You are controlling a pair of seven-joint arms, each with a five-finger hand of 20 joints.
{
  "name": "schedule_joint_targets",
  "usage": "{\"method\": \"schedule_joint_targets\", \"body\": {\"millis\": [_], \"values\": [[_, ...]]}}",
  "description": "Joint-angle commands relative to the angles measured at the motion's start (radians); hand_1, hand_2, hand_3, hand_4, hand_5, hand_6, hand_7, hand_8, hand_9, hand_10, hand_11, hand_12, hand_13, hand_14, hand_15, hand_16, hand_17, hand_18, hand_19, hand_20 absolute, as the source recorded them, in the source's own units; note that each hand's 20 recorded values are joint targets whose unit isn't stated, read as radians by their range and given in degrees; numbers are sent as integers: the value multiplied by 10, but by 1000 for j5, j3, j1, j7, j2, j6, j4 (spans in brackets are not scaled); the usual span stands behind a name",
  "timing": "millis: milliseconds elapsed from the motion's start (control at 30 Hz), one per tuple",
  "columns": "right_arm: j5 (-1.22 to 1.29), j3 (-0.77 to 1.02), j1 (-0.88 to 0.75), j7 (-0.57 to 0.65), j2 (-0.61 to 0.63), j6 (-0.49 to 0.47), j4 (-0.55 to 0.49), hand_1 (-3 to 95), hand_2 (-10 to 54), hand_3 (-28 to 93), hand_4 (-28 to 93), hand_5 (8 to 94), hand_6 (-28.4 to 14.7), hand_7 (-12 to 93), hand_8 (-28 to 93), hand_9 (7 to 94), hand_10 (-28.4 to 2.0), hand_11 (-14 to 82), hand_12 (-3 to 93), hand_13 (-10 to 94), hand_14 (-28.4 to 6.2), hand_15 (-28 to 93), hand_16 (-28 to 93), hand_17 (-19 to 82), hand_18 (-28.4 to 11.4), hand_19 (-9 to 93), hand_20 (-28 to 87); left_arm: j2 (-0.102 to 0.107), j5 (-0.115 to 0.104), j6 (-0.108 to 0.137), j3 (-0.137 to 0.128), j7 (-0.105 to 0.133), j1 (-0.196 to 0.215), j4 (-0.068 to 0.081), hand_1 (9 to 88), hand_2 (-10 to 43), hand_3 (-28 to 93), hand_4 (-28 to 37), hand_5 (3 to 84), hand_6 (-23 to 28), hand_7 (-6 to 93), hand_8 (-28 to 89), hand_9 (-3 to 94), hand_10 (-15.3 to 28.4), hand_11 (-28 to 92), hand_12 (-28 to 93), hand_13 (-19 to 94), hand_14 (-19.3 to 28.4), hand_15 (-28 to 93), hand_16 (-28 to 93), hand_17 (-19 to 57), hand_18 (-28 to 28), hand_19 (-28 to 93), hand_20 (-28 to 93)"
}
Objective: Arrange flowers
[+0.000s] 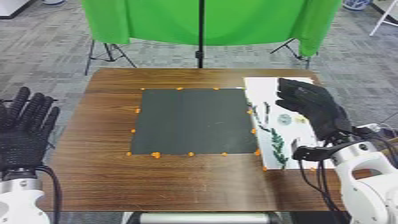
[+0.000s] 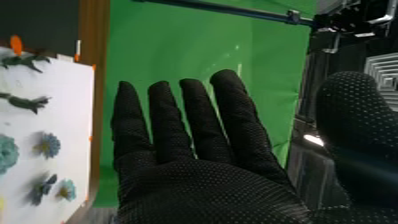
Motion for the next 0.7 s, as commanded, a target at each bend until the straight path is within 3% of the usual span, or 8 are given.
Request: {"method": "schedule_joint_targets", "body": {"millis": [33,233,400,700], "values": [[-21,12,-31,-5,-1,17,-11,151,41,853,-224,433,-62,86,-92,388,-149,36,108,304,-130,88,134,168,-139,187,207,-4,12,8,16,-23,-1,7,228,110,787,-283,422,60,66,-86,358,122,99,66,300,91,88,-27,-27,112,249,115],[-20,12,-26,5,15,21,-9,156,29,831,-235,427,-62,86,-92,386,-144,36,109,303,-126,88,134,167,-141,192,207,4,8,7,24,-11,10,3,227,109,787,-283,422,60,66,-86,358,122,98,66,300,91,88,-27,-27,112,248,115],[-92,14,-40,18,25,67,-25,162,18,819,-244,428,-70,81,-91,386,-144,36,109,303,-126,88,133,166,-143,198,207,7,8,8,33,-24,19,-2,228,109,787,-283,422,59,66,-87,357,120,97,67,299,91,87,-27,-28,113,250,116],[-535,-43,-52,164,92,219,-73,225,-94,785,-282,484,-75,102,-102,463,-150,64,121,455,-143,141,204,193,-172,473,239,16,6,6,29,-19,18,-2,229,110,785,-283,422,59,67,-87,357,121,97,68,301,93,88,-26,-29,113,251,116]]}}
